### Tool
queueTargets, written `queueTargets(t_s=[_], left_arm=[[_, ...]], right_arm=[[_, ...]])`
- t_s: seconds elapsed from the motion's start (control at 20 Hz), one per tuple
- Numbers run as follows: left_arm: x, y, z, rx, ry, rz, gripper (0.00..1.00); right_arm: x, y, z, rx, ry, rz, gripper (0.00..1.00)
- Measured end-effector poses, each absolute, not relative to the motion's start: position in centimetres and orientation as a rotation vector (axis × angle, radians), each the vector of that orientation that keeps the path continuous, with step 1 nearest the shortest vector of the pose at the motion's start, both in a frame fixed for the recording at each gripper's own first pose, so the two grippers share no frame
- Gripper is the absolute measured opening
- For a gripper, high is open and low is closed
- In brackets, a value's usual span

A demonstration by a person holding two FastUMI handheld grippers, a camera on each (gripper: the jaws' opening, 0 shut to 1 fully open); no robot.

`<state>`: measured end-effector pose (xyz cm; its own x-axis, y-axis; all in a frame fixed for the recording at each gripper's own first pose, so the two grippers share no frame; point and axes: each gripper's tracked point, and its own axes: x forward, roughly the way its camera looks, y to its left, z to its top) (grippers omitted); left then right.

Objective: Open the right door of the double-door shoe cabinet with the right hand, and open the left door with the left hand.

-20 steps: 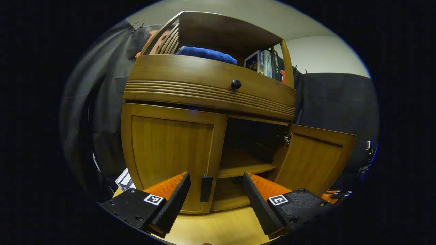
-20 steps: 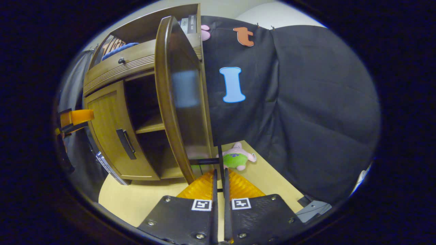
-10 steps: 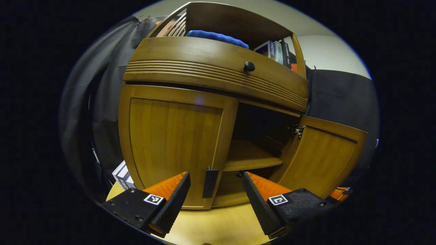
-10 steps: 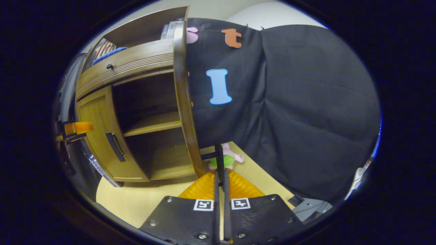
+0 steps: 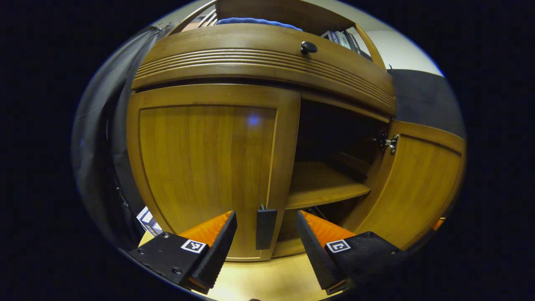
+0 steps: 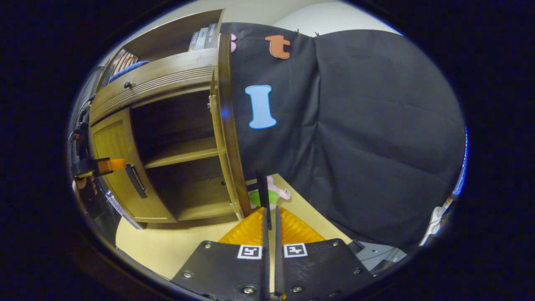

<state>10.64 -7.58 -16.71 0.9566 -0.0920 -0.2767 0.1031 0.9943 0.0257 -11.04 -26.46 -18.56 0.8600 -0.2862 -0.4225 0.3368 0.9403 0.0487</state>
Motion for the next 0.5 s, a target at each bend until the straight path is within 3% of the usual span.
queueTargets(t_s=[0.4,0.5], left_arm=[[14.4,-8.3,-19.1,0.064,0.299,-0.08,0.83],[15.0,-8.4,-19.4,0.069,0.299,-0.085,0.72]], right_arm=[[-11.9,-30.1,-18.6,0.134,0.415,-0.396,0.05],[-12.0,-31.0,-18.8,0.144,0.421,-0.416,0.05]])
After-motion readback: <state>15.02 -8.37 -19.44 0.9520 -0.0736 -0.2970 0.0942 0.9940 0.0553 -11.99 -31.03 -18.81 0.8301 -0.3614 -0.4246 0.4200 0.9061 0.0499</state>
